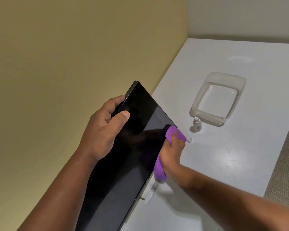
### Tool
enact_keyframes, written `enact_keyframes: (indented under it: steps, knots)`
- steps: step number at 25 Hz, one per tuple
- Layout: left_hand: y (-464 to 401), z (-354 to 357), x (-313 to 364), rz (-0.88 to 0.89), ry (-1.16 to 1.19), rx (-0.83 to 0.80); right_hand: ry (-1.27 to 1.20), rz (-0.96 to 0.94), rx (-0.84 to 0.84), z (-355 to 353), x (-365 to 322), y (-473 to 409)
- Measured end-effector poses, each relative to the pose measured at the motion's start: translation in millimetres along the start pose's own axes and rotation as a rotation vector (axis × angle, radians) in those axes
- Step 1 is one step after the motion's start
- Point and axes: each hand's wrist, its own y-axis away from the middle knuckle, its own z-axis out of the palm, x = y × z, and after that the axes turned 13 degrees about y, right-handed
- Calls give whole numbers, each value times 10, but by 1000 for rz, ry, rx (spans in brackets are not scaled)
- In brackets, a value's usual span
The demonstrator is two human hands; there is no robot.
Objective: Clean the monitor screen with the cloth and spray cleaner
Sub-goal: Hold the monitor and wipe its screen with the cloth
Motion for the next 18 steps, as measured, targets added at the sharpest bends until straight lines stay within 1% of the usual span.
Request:
enact_keyframes:
  steps: [3, 7, 8, 11, 13, 15, 18]
  knots:
    - [0, 6, 8, 8, -16, 10, -19, 41, 19, -104, -140, -138]
    - [0, -2, 10, 3, -16, 15, -16, -61, -19, -7, 185, 213]
    - [-2, -3, 12, 3, -19, 13, -26, -61, -15, 15, 231, 222]
    - [-3, -6, 17, -5, -19, 16, -89, 65, -15, -69, 56, -57]
    - [-1, 0, 19, -6, -13, 16, -106, 100, 4, -164, -84, -234]
    - [2, 2, 20, -2, -6, 16, -100, 58, 27, -188, -188, -184]
    - [0, -3, 32, -6, -7, 16, -101, -123, 74, -139, -417, 142]
